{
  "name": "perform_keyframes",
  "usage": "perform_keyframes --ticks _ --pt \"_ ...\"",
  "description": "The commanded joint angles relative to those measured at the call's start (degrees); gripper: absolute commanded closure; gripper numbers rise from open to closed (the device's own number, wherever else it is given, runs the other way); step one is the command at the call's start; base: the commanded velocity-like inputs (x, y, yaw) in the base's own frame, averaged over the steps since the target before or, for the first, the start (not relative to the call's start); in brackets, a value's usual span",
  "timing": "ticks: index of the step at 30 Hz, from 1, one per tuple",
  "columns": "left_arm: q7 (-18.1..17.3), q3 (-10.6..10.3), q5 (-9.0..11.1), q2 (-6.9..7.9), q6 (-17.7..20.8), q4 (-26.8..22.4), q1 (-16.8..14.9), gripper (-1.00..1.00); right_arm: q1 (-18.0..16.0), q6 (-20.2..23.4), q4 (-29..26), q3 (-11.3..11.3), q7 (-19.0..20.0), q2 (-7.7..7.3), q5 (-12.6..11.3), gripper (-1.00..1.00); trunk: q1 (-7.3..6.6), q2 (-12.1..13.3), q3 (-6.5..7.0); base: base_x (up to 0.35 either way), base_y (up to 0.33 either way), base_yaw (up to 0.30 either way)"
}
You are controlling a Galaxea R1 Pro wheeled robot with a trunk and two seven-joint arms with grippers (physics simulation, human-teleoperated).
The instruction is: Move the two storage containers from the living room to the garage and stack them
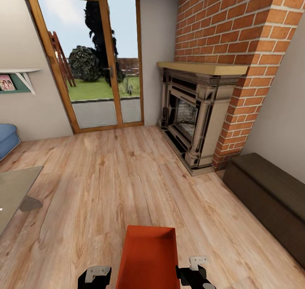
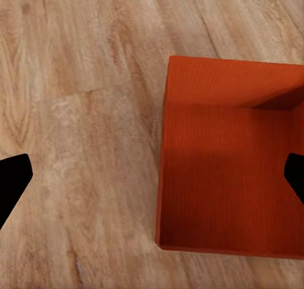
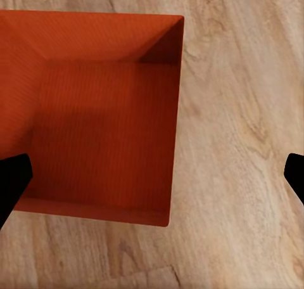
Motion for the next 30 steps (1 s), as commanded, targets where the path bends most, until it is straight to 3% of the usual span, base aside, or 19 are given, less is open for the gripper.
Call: perform_keyframes --ticks 1,30 --pt "-0.09 0.17 0.03 -0.02 -0.18 0.05 -0.04 -1.00 -0.03 -0.18 0.06 0.09 -0.11 0.00 0.05 -1.00 0.00 -0.03 -0.05 0.000 0.006 0.000" --pt "-0.11 0.17 0.03 -0.02 -0.18 0.05 -0.04 -1.00 -0.01 -0.18 0.06 0.09 -0.11 0.00 0.05 -1.00 0.00 -0.03 -0.10 0.021 0.000 0.026"
